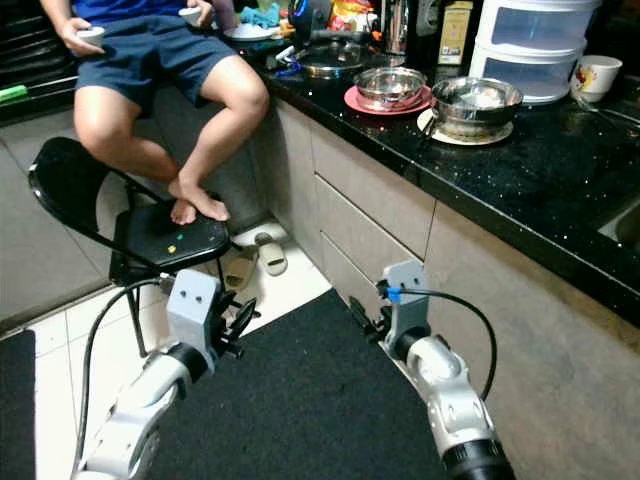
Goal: Kitchen organization
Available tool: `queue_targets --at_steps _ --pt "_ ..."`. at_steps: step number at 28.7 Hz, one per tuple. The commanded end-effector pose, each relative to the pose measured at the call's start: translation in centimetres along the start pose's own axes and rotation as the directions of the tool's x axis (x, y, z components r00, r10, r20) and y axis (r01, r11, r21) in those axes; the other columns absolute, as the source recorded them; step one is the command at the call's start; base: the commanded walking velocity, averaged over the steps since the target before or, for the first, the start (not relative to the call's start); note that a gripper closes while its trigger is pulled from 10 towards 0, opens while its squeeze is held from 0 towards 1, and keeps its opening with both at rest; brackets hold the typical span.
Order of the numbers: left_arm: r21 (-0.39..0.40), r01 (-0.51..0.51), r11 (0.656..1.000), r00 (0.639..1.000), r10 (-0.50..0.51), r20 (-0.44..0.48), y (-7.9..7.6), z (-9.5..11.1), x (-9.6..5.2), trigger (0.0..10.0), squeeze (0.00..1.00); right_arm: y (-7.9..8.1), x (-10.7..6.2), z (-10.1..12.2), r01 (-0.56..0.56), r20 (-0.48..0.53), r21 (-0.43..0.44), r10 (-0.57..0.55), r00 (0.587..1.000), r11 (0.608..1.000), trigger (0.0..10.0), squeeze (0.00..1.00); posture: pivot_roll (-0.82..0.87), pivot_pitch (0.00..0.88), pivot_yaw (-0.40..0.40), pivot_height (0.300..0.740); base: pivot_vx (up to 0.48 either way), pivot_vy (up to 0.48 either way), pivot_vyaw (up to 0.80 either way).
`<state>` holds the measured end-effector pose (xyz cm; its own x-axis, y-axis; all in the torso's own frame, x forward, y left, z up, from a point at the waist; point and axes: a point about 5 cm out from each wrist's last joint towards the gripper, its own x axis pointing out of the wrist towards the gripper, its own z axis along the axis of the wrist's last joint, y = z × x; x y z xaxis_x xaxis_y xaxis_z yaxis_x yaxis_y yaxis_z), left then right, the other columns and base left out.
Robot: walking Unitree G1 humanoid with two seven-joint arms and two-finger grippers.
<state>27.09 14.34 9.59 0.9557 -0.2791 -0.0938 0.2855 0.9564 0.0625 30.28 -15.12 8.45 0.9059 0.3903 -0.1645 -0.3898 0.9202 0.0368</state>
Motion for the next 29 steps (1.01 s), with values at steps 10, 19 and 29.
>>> queue_targets --at_steps 10,19,29 --pt "0.009 0.020 1.000 1.000 -0.020 -0.013 -0.19 -0.44 -0.09 10.0 0.00 0.48 -0.35 -0.10 -0.051 0.033 0.019 0.050 0.998 0.999 10.0 0.00 -0.05 0.000 0.033 0.740 0.324 0.000 0.00" --pt "0.011 0.022 1.000 1.000 -0.022 -0.014 -0.26 -0.49 -0.11 10.0 0.00 0.77 -0.42 -0.10 -0.083 0.039 0.014 0.082 0.996 0.996 10.0 0.00 -0.05 0.000 0.033 0.740 0.326 0.000 0.80" --pt "0.014 0.027 1.000 1.000 -0.027 -0.016 -0.25 -0.49 -0.03 10.0 0.00 0.67 -0.42 -0.02 -0.081 0.048 0.031 0.080 0.996 0.996 10.0 0.00 -0.05 0.000 0.037 0.740 0.322 0.000 0.00"
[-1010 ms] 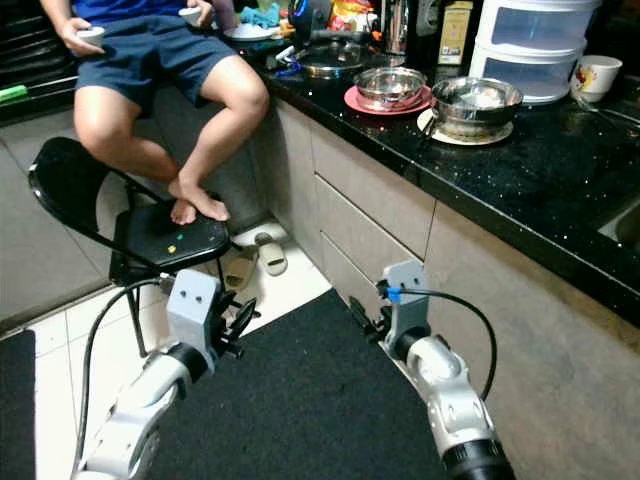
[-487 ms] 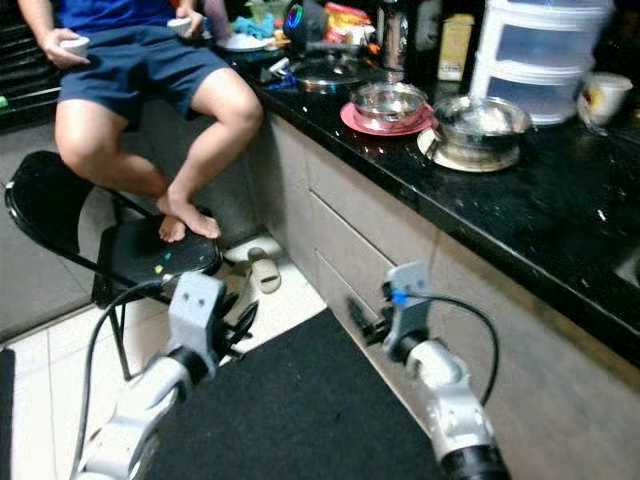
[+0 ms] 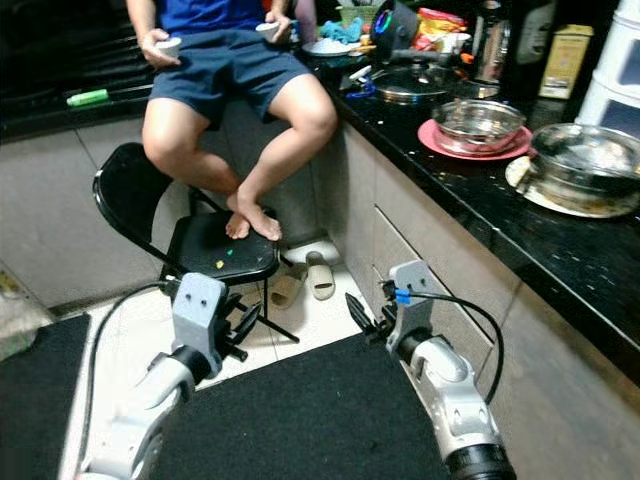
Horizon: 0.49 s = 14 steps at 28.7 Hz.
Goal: Kitchen organization
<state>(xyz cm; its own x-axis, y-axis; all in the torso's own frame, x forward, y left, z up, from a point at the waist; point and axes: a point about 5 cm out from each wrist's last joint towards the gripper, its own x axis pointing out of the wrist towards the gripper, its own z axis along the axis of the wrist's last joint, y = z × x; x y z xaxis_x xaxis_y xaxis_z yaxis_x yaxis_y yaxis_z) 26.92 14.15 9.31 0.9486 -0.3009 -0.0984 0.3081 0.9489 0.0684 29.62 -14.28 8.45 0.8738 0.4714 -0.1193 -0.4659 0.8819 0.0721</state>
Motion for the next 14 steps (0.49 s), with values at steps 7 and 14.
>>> queue_targets --at_steps 7,14 --pt "0.011 0.006 1.000 1.000 -0.006 -0.014 0.15 -0.16 0.12 10.0 0.00 -0.29 -0.06 0.20 0.009 0.018 0.019 -0.009 1.000 1.000 10.0 0.00 -0.05 0.000 0.045 0.740 0.324 0.000 0.00" --pt "0.016 0.007 1.000 1.000 -0.007 -0.015 0.26 -0.15 0.17 10.0 0.00 -0.28 0.04 0.27 0.011 0.025 0.027 -0.011 1.000 1.000 10.0 0.00 -0.04 0.000 0.047 0.740 0.324 0.000 0.00"
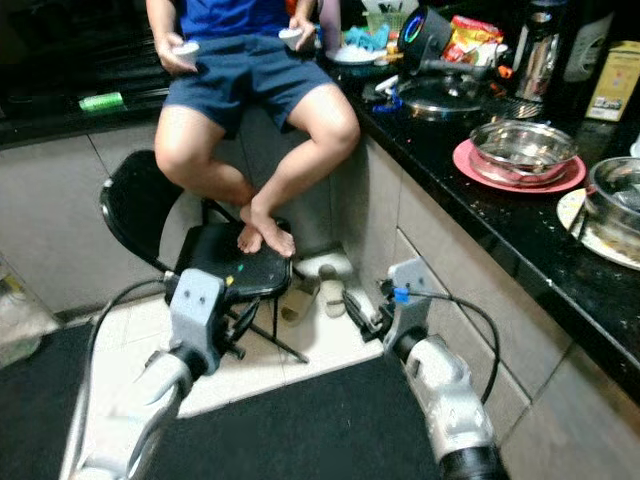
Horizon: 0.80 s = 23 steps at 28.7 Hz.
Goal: Kitchen organization
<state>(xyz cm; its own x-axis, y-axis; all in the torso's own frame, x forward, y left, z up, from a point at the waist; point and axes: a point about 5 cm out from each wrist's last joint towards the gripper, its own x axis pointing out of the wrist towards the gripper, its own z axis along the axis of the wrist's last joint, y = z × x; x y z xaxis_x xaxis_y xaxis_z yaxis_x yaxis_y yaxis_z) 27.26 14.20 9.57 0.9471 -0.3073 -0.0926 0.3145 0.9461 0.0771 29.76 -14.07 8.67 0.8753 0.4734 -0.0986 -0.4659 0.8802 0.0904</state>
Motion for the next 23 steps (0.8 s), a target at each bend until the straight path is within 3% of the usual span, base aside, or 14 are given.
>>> queue_targets --at_steps 1,23 --pt "0.007 0.002 1.000 1.000 -0.002 -0.021 0.09 -0.43 -0.11 10.0 0.00 -0.42 -0.14 0.06 0.014 0.006 0.011 -0.014 1.000 1.000 10.0 0.00 -0.04 0.000 0.048 0.740 0.322 0.000 0.00" --pt "0.023 0.014 1.000 1.000 -0.013 -0.009 0.01 -0.23 -0.05 10.0 0.00 -0.51 -0.21 0.27 0.012 0.029 0.046 -0.013 0.999 0.999 10.0 0.00 -0.04 0.000 0.047 0.740 0.323 0.000 0.00"
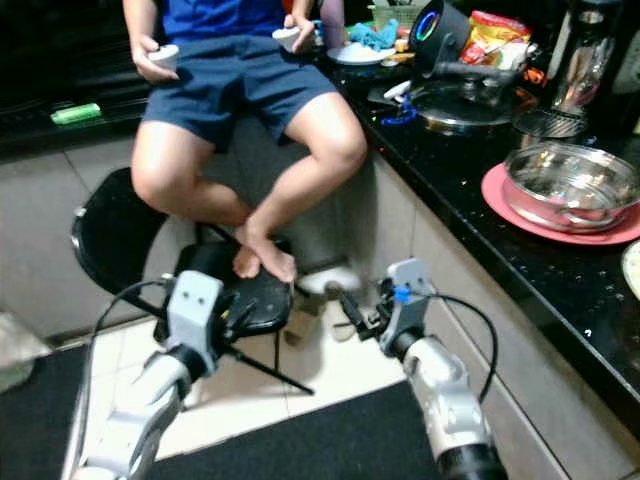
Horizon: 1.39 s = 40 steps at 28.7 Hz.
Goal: Kitchen organization
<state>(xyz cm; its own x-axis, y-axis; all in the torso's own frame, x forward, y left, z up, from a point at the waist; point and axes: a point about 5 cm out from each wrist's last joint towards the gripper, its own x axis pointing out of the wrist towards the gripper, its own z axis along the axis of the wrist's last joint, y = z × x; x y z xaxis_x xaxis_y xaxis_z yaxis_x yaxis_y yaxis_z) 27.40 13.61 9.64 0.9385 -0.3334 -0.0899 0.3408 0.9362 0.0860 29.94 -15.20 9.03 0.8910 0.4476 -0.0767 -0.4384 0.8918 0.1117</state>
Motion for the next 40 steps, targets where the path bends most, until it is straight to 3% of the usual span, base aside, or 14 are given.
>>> queue_targets --at_steps 1,18,22,24,27,34,37,38,40 --pt "0.012 -0.013 1.000 1.000 0.013 -0.014 0.5 -0.4 -0.4 10.0 0.00 0.5 0.2 -0.2 -0.014 0.005 0.023 0.013 1.000 1.000 10.0 0.00 -0.04 0.000 0.048 0.740 0.319 0.000 0.00" --pt "0.015 -0.008 1.000 1.000 0.008 -0.014 0.5 -0.4 -0.3 10.0 0.00 0.6 0.2 0.0 -0.022 0.018 0.046 0.021 1.000 0.999 10.0 0.00 -0.04 0.000 0.048 0.740 0.317 0.000 0.00" --pt "0.012 -0.008 1.000 1.000 0.008 -0.012 0.4 -0.4 -0.3 10.0 0.00 1.1 -0.2 0.7 -0.112 0.097 0.142 0.098 0.990 0.983 10.0 0.00 -0.04 0.000 0.048 0.740 0.311 0.000 0.00" --pt "0.007 -0.007 1.000 1.000 0.007 0.001 0.5 -0.3 -0.4 10.0 0.00 2.1 -0.6 2.1 -0.234 0.191 0.254 0.188 0.963 0.939 10.0 0.00 -0.04 0.000 0.048 0.740 0.000 0.000 0.00" --pt "0.024 0.018 1.000 0.999 -0.019 0.033 0.5 0.2 -0.4 10.0 0.00 2.8 -1.0 4.3 -0.336 0.312 0.325 0.235 0.921 0.884 10.0 0.00 -0.04 0.000 0.048 0.740 0.000 0.000 0.00" --pt "0.065 0.022 0.998 0.993 -0.029 0.117 0.3 2.0 0.4 10.0 0.00 2.6 -0.7 8.8 -0.338 0.436 0.317 0.181 0.882 0.886 10.0 0.00 -0.05 0.000 0.051 0.740 0.000 0.000 0.00" --pt "0.126 0.048 0.991 0.968 -0.077 0.238 -0.4 5.4 1.2 10.0 0.00 2.6 -1.3 12.9 -0.409 0.573 0.309 0.175 0.801 0.859 10.0 0.00 -0.05 0.000 0.051 0.740 0.000 0.000 0.00" --pt "0.126 0.048 0.991 0.968 -0.077 0.238 -0.4 5.4 1.2 10.0 0.00 2.6 -1.3 12.9 -0.409 0.573 0.309 0.175 0.801 0.859 10.0 0.00 -0.05 0.000 0.051 0.740 0.000 0.000 0.00" --pt "0.136 0.055 0.989 0.941 -0.097 0.324 -0.5 8.1 1.4 10.0 0.00 2.8 -1.9 15.3 -0.463 0.645 0.282 0.191 0.740 0.841 10.0 0.00 -0.05 0.000 0.051 0.740 0.000 0.000 0.00"
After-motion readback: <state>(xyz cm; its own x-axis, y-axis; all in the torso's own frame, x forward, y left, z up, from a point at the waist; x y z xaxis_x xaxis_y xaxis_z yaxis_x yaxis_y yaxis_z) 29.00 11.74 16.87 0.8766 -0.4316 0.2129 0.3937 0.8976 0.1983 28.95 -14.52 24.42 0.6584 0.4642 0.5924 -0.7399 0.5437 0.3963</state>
